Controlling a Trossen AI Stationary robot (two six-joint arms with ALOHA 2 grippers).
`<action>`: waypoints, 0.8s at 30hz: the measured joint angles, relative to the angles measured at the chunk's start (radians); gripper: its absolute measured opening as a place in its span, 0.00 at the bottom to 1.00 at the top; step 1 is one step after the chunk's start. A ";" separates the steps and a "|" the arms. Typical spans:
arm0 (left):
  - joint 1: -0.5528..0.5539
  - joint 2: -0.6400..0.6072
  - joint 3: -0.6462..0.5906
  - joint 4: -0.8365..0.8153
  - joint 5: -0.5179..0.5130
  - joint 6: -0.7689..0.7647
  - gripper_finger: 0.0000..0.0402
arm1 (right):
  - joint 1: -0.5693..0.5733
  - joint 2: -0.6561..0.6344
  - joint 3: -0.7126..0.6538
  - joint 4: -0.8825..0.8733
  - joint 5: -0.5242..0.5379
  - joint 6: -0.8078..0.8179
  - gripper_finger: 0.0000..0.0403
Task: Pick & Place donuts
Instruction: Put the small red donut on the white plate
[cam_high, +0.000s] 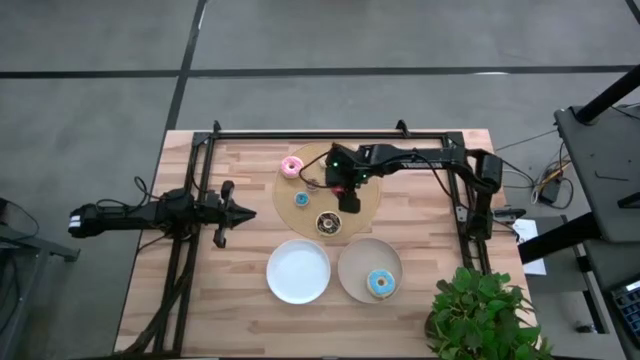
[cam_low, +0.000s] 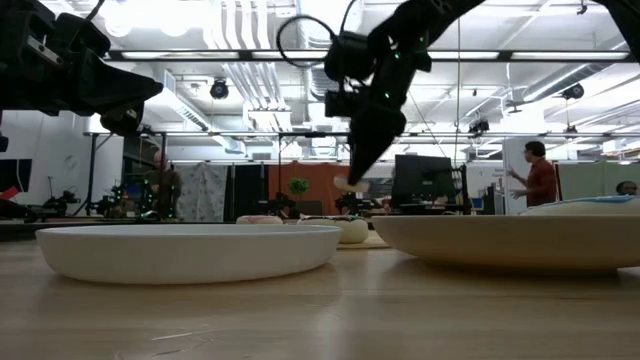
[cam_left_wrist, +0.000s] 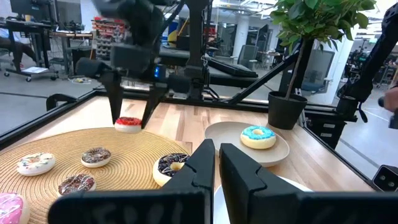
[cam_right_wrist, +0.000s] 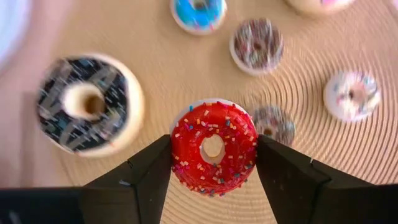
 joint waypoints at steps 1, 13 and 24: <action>0.000 0.000 0.000 0.000 0.000 0.000 0.00 | 0.009 0.000 0.010 0.000 0.000 0.000 0.53; 0.000 0.000 0.000 0.000 0.000 0.000 0.00 | 0.156 0.000 0.083 0.013 -0.002 -0.001 0.53; 0.000 0.000 0.000 0.000 0.000 0.000 0.00 | 0.300 0.000 0.083 0.018 -0.002 -0.005 0.53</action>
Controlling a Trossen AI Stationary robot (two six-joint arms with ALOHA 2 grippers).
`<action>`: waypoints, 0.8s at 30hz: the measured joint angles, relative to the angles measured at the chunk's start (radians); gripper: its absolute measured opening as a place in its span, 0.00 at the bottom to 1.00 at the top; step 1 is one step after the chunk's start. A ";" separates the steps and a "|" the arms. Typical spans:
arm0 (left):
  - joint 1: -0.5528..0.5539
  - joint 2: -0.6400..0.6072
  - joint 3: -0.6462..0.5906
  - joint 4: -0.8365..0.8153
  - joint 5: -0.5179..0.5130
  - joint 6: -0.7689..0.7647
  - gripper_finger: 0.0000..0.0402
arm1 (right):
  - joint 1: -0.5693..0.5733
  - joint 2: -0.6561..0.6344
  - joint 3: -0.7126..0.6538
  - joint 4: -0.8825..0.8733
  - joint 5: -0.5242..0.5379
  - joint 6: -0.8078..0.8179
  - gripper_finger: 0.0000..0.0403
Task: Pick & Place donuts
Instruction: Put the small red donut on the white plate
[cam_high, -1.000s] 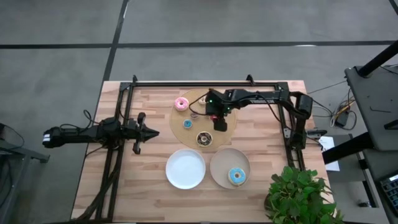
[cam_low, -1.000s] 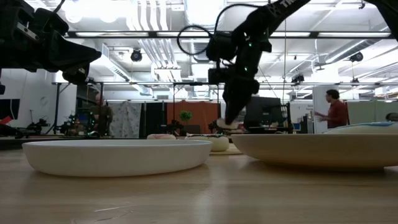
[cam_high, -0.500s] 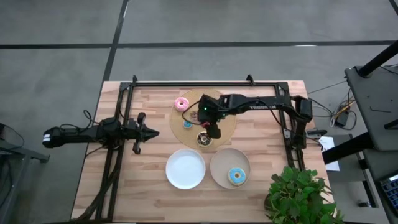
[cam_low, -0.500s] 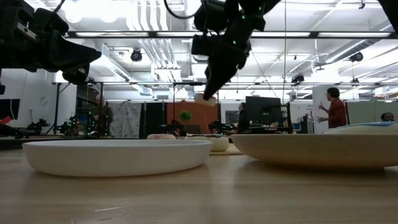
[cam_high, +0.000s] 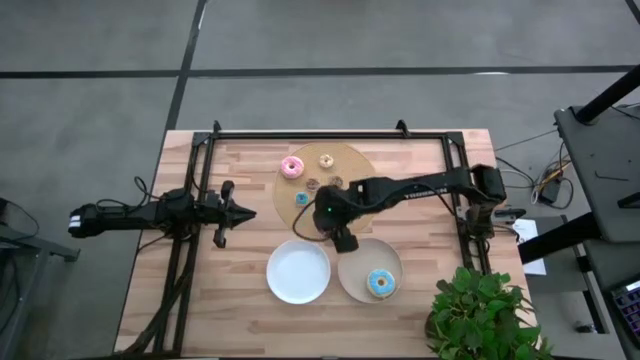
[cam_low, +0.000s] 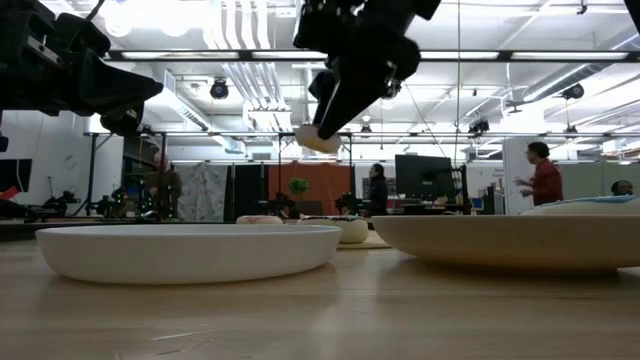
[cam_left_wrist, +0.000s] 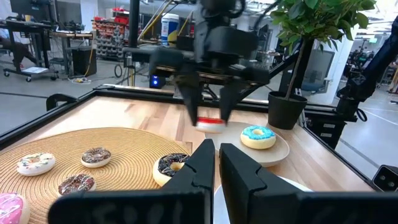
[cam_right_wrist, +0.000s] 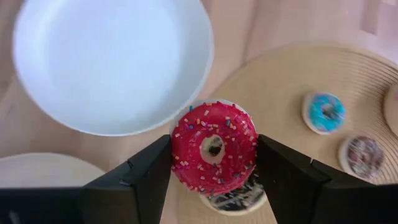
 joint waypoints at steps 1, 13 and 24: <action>0.000 0.000 0.000 0.000 0.000 0.000 0.00 | 0.010 0.000 0.000 0.001 0.000 0.000 0.53; 0.000 0.000 0.000 0.000 0.000 0.000 0.00 | 0.066 0.007 0.021 0.069 0.002 0.171 0.53; 0.000 0.000 0.000 0.000 0.000 0.000 0.00 | 0.088 0.134 0.212 -0.015 0.002 0.211 0.53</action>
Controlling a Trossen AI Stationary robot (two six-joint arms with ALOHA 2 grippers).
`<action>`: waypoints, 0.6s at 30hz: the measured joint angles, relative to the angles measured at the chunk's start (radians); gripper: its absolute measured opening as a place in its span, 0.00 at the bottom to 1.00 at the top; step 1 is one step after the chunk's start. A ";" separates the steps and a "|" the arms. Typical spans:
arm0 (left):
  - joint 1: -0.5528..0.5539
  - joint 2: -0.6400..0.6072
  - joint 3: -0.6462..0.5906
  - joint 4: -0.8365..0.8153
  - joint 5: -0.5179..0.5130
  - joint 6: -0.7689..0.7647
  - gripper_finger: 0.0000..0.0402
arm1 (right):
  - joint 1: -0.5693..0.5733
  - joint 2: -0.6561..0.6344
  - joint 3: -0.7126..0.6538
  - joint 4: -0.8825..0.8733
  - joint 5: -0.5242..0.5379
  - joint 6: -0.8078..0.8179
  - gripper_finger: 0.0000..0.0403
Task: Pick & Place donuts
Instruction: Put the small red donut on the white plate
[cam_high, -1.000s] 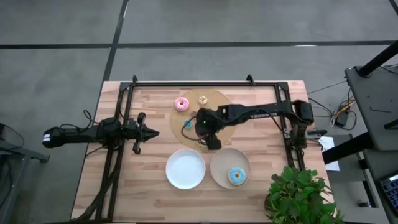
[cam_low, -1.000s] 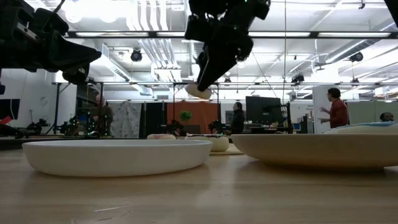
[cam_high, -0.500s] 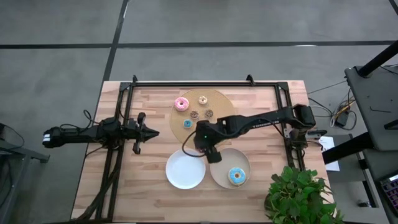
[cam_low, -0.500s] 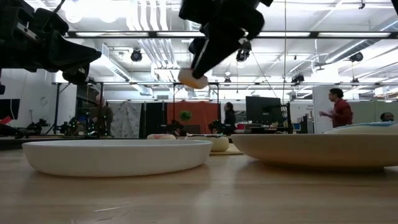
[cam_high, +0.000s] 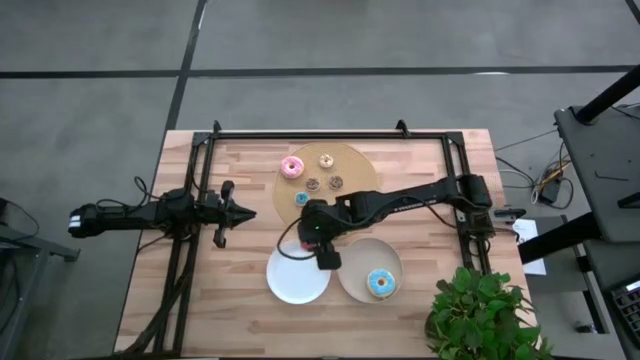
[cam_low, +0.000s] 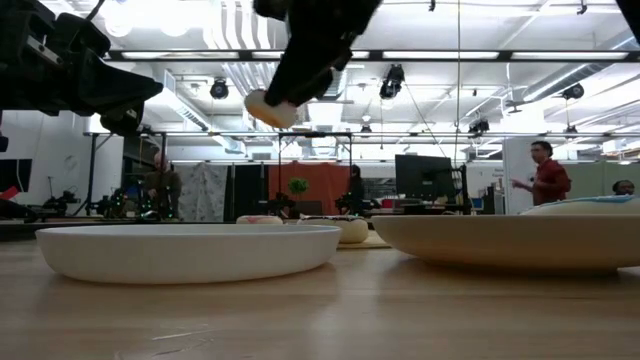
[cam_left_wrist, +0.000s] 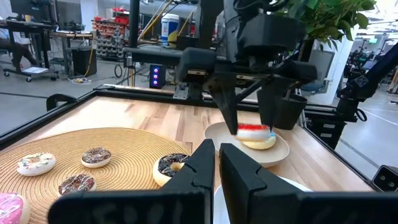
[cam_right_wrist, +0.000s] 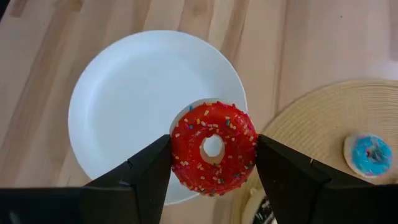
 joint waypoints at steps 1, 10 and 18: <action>0.000 0.000 0.000 -0.001 0.000 0.000 0.00 | 0.002 0.019 0.024 -0.009 -0.001 -0.002 0.53; 0.000 0.000 0.000 0.000 0.000 0.000 0.00 | 0.022 0.191 0.244 -0.119 -0.002 -0.064 0.53; 0.000 0.000 0.000 0.000 0.000 0.000 0.00 | 0.021 0.297 0.337 -0.160 -0.001 -0.083 0.53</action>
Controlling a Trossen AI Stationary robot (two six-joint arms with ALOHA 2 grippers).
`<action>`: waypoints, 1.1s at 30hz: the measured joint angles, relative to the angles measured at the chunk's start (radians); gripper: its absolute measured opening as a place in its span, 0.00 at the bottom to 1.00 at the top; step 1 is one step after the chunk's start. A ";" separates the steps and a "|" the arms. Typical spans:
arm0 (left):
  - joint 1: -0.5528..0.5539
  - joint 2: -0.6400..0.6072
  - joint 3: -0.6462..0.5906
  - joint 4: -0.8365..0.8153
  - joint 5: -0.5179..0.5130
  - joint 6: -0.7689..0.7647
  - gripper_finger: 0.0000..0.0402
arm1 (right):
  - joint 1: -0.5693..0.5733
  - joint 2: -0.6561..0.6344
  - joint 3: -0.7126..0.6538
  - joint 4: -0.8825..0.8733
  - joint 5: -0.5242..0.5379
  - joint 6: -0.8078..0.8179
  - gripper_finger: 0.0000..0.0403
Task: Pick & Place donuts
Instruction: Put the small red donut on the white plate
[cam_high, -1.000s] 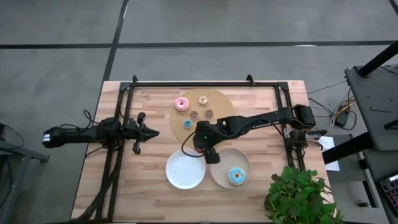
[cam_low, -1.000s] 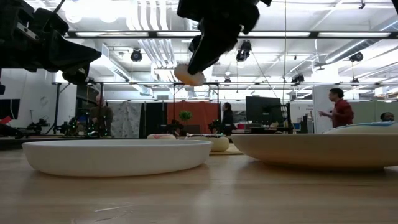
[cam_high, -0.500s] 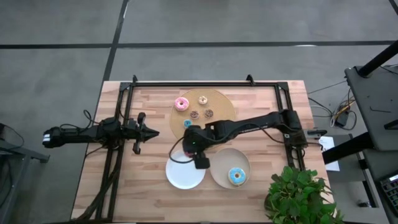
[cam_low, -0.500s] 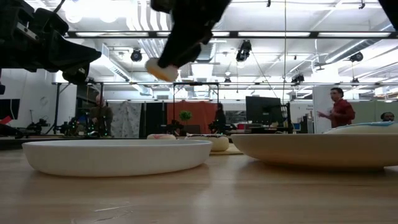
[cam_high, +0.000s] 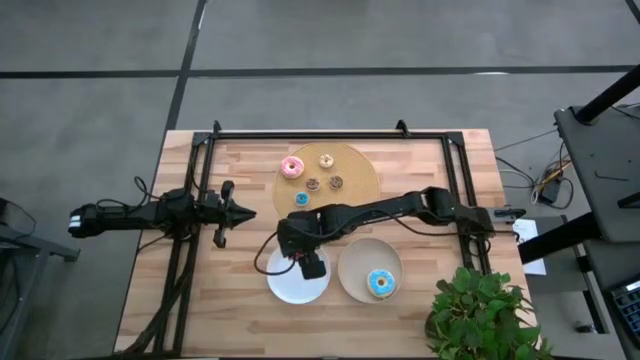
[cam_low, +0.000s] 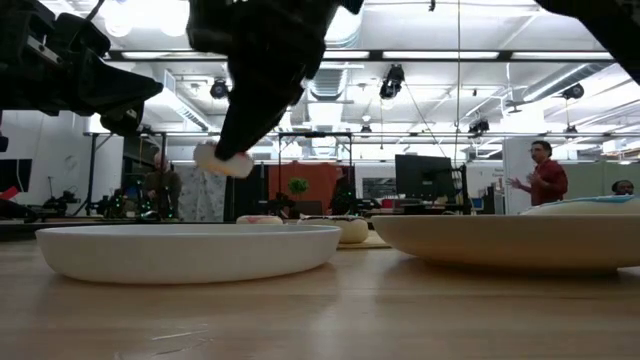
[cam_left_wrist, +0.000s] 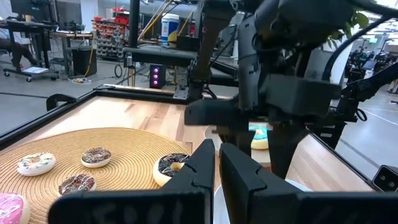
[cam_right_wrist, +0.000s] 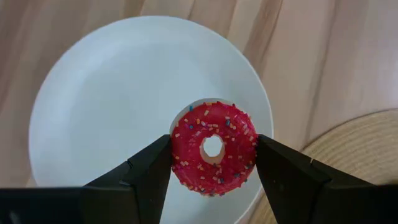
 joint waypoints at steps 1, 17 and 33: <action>0.000 0.000 0.000 -0.001 0.000 0.000 0.00 | 0.000 0.007 0.000 0.000 0.000 -0.006 0.53; 0.000 0.000 0.000 0.000 0.000 0.000 0.00 | 0.000 0.010 -0.098 0.017 0.002 -0.023 0.53; 0.000 0.000 0.000 0.000 0.000 0.000 0.00 | 0.000 0.010 -0.158 0.074 0.002 -0.023 0.53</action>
